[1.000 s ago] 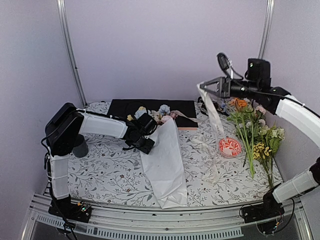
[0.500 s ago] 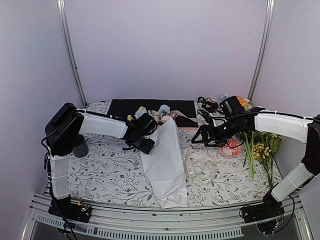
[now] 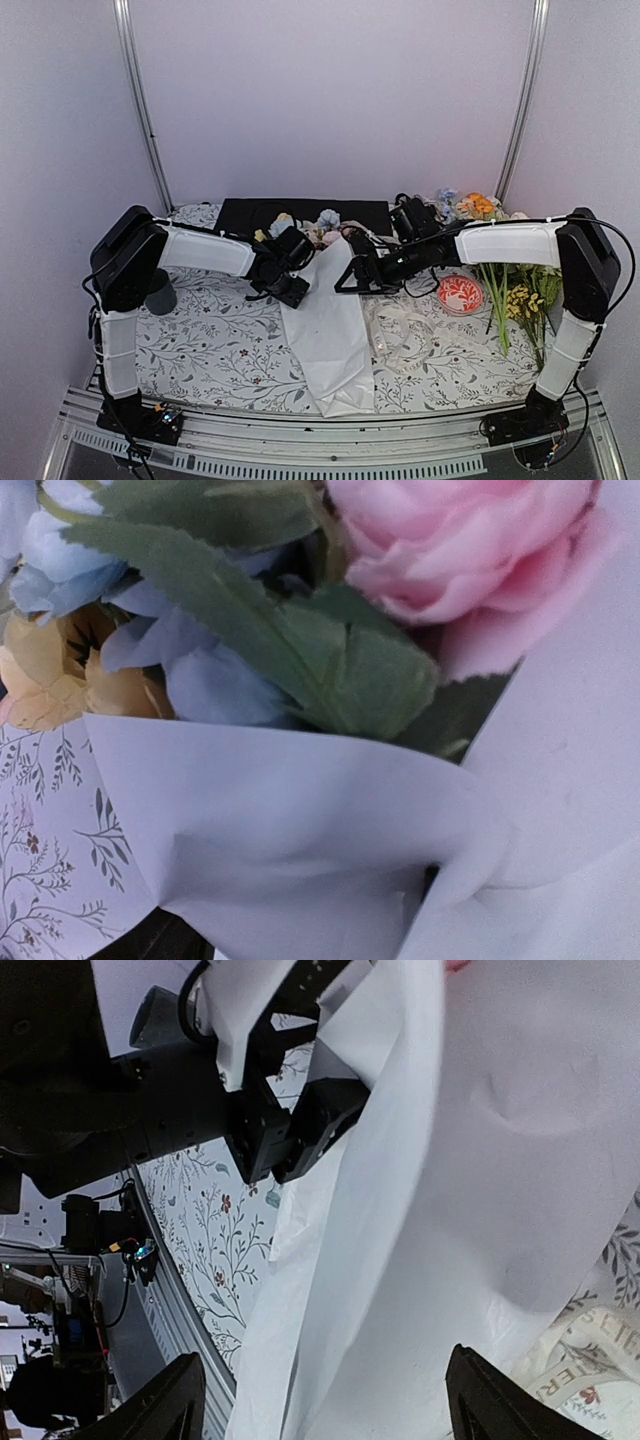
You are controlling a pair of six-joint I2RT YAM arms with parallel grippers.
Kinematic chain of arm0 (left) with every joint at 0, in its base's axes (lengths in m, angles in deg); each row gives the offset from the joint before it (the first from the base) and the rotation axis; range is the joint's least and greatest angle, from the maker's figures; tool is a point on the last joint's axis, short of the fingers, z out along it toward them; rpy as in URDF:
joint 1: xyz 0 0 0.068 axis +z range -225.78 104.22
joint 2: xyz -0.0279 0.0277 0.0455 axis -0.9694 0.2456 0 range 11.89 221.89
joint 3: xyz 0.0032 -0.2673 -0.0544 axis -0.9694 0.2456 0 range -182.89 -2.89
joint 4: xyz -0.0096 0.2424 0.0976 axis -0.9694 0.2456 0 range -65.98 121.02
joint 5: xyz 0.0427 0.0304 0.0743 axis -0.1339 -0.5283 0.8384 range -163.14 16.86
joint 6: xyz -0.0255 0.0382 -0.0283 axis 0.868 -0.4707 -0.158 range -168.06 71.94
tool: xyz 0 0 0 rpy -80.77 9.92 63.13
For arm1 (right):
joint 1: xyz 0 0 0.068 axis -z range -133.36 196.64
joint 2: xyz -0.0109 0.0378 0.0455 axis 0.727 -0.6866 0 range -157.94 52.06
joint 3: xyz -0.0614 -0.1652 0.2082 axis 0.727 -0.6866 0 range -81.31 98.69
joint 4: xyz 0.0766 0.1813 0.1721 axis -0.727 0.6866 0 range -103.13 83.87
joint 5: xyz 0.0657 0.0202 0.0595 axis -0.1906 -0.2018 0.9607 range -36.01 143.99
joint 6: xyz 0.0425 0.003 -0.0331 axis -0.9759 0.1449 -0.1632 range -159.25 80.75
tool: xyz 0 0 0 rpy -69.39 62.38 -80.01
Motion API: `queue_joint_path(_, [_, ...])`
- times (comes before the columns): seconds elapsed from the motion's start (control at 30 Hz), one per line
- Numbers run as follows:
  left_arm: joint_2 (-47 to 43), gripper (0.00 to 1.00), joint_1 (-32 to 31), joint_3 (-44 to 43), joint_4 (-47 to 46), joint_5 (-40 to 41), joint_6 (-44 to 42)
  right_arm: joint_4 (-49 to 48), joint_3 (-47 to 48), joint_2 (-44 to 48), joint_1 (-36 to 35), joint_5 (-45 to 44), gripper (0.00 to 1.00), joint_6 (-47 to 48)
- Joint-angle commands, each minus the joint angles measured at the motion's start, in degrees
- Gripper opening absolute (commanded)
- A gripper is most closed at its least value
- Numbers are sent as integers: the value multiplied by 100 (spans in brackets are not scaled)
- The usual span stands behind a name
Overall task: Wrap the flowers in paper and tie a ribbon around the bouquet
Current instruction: Pick up the folded bouquet from the center of the board.
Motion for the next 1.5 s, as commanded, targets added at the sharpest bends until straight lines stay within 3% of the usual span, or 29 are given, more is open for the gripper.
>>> queue_joint_path(0.0, [356, 70, -50, 171, 252, 12, -111, 21, 93, -138, -43, -395, 72, -8])
queue_joint_path(0.13, [342, 70, -54, 184, 250, 50, -136, -129, -2, -142, 76, -155, 30, -78])
queue_joint_path(0.27, [352, 70, -49, 165, 244, 60, -163, -189, -4, -148, 206, 4, 2, -101])
queue_joint_path(0.3, [352, 70, -44, 160, 244, 60, -169, -190, -4, -180, 233, 25, 1, -102])
queue_joint_path(0.5, [163, 72, -38, 126, 174, 97, -319, -338, -205, -578, 472, -158, 0, -97])
queue_joint_path(0.87, [-1154, 73, -109, 44, 356, 328, -302, -953, -609, -1195, 554, -7, 0, -344])
queue_joint_path(0.97, [-1407, 72, -512, 2, 356, 561, -282, -964, -610, -1216, 554, 9, 0, -321])
queue_joint_path(1.07, [-1533, 68, -1054, 210, -124, 229, -646, -979, -603, -1187, 551, 28, 0, -324])
queue_joint_path(1.2, [-1264, 62, -1428, 500, -688, -722, -762, -976, -535, -1164, 560, 28, 1, -322])
queue_joint_path(1.47, [-125, 62, -1868, 161, -791, -1017, -1076, -795, -379, -1035, 571, -85, 12, -261])
